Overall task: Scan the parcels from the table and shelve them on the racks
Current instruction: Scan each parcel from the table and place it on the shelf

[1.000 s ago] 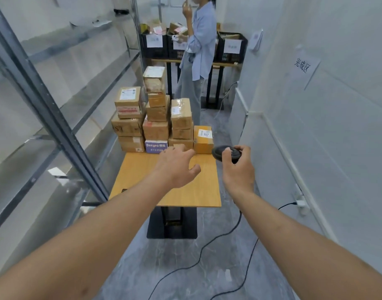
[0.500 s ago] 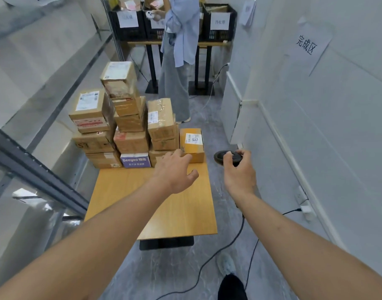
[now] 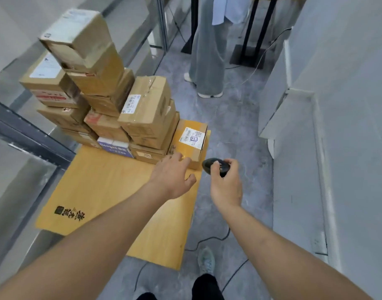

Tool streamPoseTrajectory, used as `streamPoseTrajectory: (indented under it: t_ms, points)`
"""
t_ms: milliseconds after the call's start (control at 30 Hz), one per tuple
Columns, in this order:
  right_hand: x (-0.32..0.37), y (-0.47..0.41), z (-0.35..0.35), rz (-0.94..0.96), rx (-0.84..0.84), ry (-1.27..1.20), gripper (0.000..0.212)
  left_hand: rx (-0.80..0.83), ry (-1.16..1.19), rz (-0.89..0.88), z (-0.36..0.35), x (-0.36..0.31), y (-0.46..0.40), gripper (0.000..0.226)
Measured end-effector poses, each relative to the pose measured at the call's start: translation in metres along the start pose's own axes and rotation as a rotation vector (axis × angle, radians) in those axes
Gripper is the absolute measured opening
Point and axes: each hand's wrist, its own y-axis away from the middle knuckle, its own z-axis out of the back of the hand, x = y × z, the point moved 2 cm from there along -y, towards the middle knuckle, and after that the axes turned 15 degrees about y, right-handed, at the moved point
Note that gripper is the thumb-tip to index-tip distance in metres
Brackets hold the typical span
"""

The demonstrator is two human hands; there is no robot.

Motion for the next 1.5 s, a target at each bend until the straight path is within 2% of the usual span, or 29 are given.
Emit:
streamPoseTrajectory:
  t_ms: [233,467,633,867,1033,1100,1167,1233,1300,1400,1500]
  points:
    - [-0.006,-0.063,-0.021,-0.027,0.048,0.002,0.031,-0.023,0.111,0.142,-0.019,0.011,-0.062,0.057]
    - [-0.008,-0.105,-0.05,-0.043,0.085,0.068,0.033,-0.067,0.145,0.199,-0.042,0.031,-0.111,0.06]
    - [-0.014,-0.115,-0.06,-0.063,0.111,0.119,0.033,-0.065,0.042,0.188,-0.06,0.036,-0.117,0.062]
    - [-0.019,-0.119,-0.056,-0.088,0.163,0.197,0.037,-0.094,0.066,0.143,-0.079,0.033,-0.108,0.06]
    - [-0.025,-0.111,-0.056,-0.1,0.189,0.263,0.036,-0.032,0.021,0.06,-0.081,0.023,-0.094,0.059]
    - [-0.024,-0.108,-0.056,-0.105,0.193,0.271,0.036,-0.068,0.131,0.059,-0.077,0.027,-0.092,0.051]
    - [-0.023,-0.109,-0.056,-0.105,0.196,0.282,0.037,-0.173,0.341,0.119,-0.071,0.033,-0.095,0.046]
    - [-0.023,-0.11,-0.056,-0.103,0.201,0.287,0.037,-0.255,0.532,0.249,-0.067,0.038,-0.099,0.064]
    - [-0.023,-0.112,-0.055,-0.101,0.203,0.284,0.038,-0.235,0.642,0.366,-0.071,0.043,-0.104,0.085]
    - [-0.027,-0.114,-0.055,-0.117,0.188,0.279,0.038,-0.187,0.722,0.412,-0.086,0.045,-0.111,0.077]
    - [-0.03,-0.114,-0.056,-0.13,0.174,0.288,0.04,-0.227,0.88,0.389,-0.094,0.045,-0.109,0.076]
